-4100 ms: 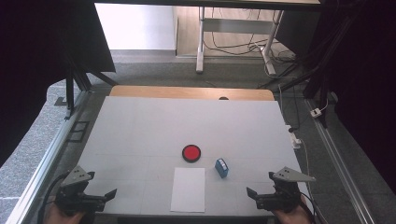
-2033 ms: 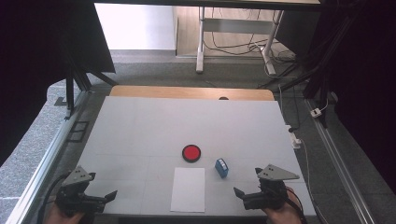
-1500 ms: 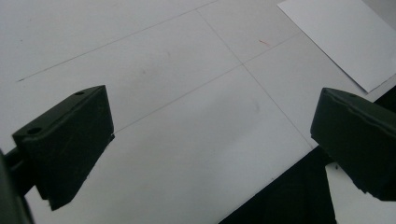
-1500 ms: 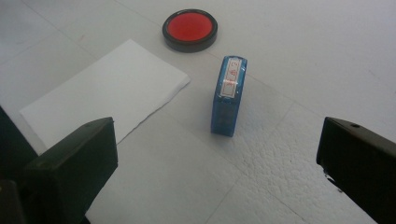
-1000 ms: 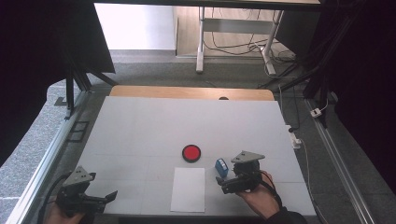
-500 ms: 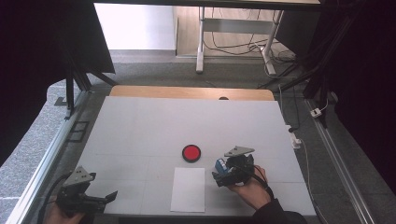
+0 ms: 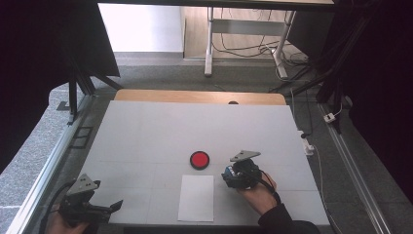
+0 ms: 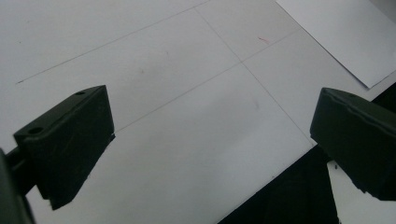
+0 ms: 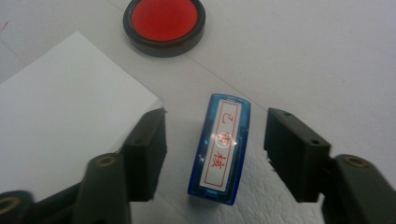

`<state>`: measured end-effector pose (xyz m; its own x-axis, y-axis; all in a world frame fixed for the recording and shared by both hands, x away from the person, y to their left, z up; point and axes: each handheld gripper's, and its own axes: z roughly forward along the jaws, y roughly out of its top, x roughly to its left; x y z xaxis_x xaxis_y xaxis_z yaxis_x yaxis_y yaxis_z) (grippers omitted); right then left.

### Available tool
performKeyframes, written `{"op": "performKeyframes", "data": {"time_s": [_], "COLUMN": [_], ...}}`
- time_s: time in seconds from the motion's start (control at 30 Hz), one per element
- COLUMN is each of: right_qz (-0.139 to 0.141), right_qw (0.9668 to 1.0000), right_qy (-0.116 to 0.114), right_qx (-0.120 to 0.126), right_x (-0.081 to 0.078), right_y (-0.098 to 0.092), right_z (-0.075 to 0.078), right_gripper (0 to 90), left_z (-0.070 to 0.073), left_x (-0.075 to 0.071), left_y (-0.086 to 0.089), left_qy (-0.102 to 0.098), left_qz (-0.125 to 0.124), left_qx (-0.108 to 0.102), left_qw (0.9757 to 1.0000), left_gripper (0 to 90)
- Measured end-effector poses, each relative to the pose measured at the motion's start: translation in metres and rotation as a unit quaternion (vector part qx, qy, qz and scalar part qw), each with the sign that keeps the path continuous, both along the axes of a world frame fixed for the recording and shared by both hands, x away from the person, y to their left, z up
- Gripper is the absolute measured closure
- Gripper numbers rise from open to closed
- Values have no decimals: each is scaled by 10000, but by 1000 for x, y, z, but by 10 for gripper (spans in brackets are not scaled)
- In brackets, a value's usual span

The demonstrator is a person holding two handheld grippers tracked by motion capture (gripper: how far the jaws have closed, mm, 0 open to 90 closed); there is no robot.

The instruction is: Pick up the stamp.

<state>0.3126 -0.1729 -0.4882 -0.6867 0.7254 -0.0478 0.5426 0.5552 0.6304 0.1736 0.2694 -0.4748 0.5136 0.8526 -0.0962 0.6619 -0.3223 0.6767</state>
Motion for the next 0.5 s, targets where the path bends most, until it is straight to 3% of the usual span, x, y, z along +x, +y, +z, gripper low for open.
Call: {"op": "performKeyframes", "data": {"time_s": [0.5], "right_qz": [-116], "right_qw": [9998], "right_qy": [171], "right_qx": [-32], "right_x": [2], "right_y": [2], "right_z": [-1], "right_gripper": [598], "left_z": [0], "left_x": [0], "left_y": [-1], "left_qy": [-3], "left_qz": [-16], "left_qx": [30], "left_qw": [10000], "left_gripper": [0]}}
